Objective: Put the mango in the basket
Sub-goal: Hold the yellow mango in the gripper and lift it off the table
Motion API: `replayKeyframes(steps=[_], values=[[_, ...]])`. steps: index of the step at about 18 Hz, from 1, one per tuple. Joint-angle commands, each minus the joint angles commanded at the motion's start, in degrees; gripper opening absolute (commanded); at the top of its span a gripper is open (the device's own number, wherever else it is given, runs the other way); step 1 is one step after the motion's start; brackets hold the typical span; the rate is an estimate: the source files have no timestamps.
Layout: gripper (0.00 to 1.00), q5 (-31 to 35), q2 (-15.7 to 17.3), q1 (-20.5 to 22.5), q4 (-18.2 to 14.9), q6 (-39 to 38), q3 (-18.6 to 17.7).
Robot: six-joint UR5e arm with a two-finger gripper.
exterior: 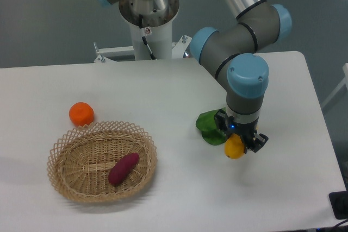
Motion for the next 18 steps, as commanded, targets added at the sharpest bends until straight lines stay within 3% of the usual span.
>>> replayKeyframes(steps=[18], values=[[0.49,-0.9,0.4,-0.4,-0.2,-0.8,-0.4]])
